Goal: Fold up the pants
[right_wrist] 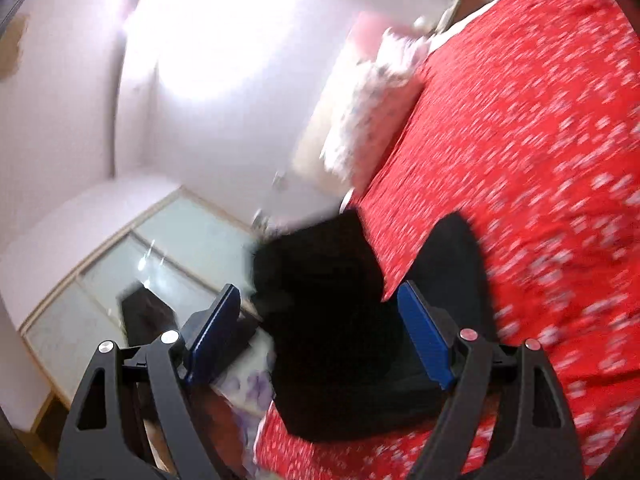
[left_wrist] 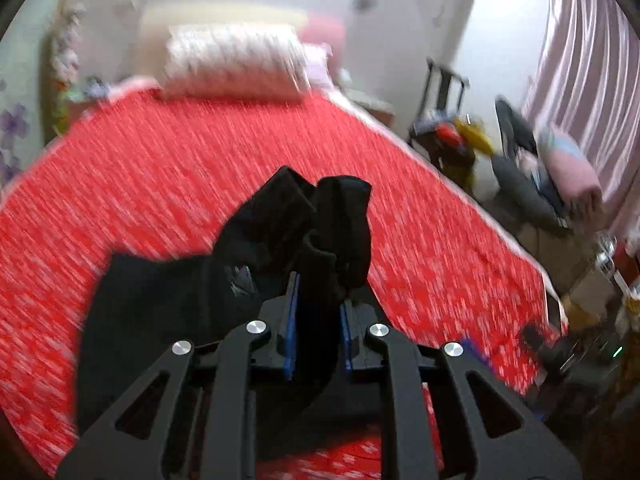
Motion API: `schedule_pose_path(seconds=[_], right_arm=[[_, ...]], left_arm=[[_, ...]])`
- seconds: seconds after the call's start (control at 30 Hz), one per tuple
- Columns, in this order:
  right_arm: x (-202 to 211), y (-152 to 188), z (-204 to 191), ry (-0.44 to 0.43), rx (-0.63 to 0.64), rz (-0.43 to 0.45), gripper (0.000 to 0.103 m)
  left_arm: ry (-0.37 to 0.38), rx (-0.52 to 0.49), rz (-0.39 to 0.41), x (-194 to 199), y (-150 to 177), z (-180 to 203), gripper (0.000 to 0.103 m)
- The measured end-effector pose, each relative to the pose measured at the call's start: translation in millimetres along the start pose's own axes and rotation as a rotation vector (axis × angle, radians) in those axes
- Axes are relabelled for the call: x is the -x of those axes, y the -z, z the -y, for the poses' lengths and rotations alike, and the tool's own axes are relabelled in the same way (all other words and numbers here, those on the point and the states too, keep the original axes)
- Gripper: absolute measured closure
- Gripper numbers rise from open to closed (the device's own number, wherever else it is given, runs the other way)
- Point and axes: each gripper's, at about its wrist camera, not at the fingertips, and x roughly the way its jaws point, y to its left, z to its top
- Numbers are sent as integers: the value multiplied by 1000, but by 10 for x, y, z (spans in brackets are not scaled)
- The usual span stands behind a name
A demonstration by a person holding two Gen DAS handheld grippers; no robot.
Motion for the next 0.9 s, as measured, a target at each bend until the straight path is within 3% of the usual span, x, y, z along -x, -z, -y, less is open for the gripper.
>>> schedule_pose_path(seconds=[0.1, 0.23, 0.37, 0.43, 0.5, 0.6, 0.67, 0.73, 0.83, 0.9], right_arm=[[143, -66, 54, 28, -8, 52, 17], [167, -100, 98, 30, -21, 67, 17], [117, -84, 148, 35, -37, 55, 17], [65, -85, 126, 38, -36, 48, 17], [49, -78, 113, 50, -19, 43, 17], [54, -87, 114, 63, -2, 46, 17], [63, -95, 140, 69, -10, 50, 17], [77, -97, 155, 67, -11, 49, 17], [58, -77, 88, 47, 21, 36, 17], [-14, -38, 4, 37, 69, 2, 17]], left_arm=[[-6, -20, -45, -246, 186, 130, 88], [-10, -77, -3, -183, 224, 327, 87], [-53, -224, -49, -290, 459, 589, 86], [-48, -226, -98, -467, 598, 619, 82], [-39, -214, -91, -481, 656, 599, 78], [31, -157, -111, -400, 669, 514, 59], [121, -98, -76, -227, 681, 408, 41], [175, -68, -26, 3, 698, 278, 33], [154, -20, 52, 287, 662, -36, 20], [81, 27, 84, 358, 616, -354, 20]])
